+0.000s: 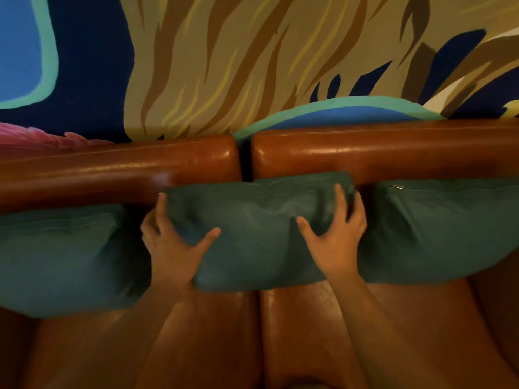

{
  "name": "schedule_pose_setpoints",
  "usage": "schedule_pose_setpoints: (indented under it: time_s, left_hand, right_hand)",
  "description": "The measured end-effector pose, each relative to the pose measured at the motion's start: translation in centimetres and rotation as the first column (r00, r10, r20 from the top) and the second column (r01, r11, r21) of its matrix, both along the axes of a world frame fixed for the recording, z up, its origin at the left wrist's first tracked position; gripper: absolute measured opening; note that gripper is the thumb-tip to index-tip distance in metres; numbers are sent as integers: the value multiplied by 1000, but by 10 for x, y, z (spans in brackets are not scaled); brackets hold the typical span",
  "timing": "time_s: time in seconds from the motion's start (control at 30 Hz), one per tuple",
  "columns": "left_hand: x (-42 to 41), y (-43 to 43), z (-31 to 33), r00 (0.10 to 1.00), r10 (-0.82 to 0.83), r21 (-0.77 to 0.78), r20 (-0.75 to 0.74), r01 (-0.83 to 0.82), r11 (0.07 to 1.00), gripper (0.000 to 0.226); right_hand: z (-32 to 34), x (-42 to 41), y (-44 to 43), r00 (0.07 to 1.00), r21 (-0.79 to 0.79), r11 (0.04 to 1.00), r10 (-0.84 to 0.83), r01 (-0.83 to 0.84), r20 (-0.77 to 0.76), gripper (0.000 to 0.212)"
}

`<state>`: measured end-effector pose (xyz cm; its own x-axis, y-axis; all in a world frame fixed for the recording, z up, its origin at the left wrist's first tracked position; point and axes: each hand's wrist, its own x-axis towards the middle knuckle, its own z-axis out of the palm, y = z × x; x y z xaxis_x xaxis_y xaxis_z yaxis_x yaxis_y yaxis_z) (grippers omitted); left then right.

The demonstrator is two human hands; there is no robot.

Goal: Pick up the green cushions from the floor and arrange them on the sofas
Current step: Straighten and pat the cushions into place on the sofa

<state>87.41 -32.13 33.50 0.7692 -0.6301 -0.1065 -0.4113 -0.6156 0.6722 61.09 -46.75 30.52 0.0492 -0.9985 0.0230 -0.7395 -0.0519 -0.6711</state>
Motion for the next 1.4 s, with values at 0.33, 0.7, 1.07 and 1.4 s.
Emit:
schedule_pose_setpoints:
  time_s: [0.33,0.7,1.07,1.4]
  left_hand:
    - [-4,-27,-40,567,147,-85,-811,-363,928,93]
    - [-15,7,-67,499,222,83,-838,-286,955,110]
    - [-22,49,-104,544,151,15,-826,-247,969,141]
    - [-28,36,-153,637,174,52,-751,-206,977,124]
  right_hand:
    - [-48,10,3,822,607,794,-372,41,431,124]
    - [-88,-16,39,840,542,840,-307,20,447,124]
    - [-100,-46,57,744,553,829,-322,-76,585,113]
    - [-127,-16,57,889,445,894,-161,-52,428,113]
